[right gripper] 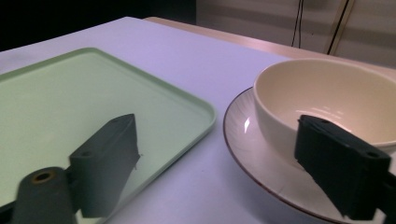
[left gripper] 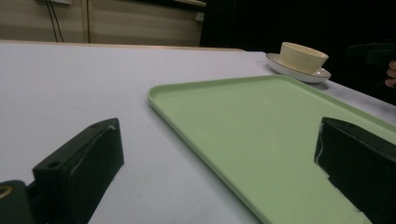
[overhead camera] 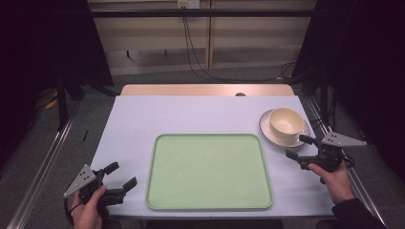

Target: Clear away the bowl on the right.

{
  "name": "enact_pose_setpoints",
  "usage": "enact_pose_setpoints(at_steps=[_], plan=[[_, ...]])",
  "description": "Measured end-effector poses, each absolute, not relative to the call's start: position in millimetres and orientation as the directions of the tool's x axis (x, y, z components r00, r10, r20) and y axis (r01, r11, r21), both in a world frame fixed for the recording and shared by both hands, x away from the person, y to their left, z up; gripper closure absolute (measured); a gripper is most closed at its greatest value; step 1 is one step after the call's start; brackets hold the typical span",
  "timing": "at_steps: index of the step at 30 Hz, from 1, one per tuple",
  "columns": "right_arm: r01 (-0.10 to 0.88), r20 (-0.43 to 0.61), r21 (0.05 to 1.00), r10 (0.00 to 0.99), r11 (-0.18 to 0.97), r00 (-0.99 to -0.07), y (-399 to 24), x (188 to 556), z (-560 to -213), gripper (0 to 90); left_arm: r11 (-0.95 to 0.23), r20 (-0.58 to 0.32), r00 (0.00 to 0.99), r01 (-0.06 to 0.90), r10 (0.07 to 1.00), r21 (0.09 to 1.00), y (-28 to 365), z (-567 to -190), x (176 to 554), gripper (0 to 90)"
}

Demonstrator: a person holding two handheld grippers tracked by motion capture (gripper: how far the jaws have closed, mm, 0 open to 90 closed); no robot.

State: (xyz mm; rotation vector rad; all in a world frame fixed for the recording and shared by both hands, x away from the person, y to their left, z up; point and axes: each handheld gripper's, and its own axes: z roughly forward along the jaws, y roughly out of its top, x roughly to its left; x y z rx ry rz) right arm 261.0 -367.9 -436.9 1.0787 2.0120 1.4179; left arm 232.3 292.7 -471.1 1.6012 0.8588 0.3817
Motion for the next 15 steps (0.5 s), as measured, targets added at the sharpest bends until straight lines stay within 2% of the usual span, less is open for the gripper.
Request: enact_pose_setpoints(at_steps=[15], plan=[[0.357,0.05,0.911,0.805,0.206,-0.591,-367.3,282.0,-420.9,10.7,-0.015,-0.209,0.673,0.311,0.709,0.95,293.3,-470.9,232.4,1.4]])
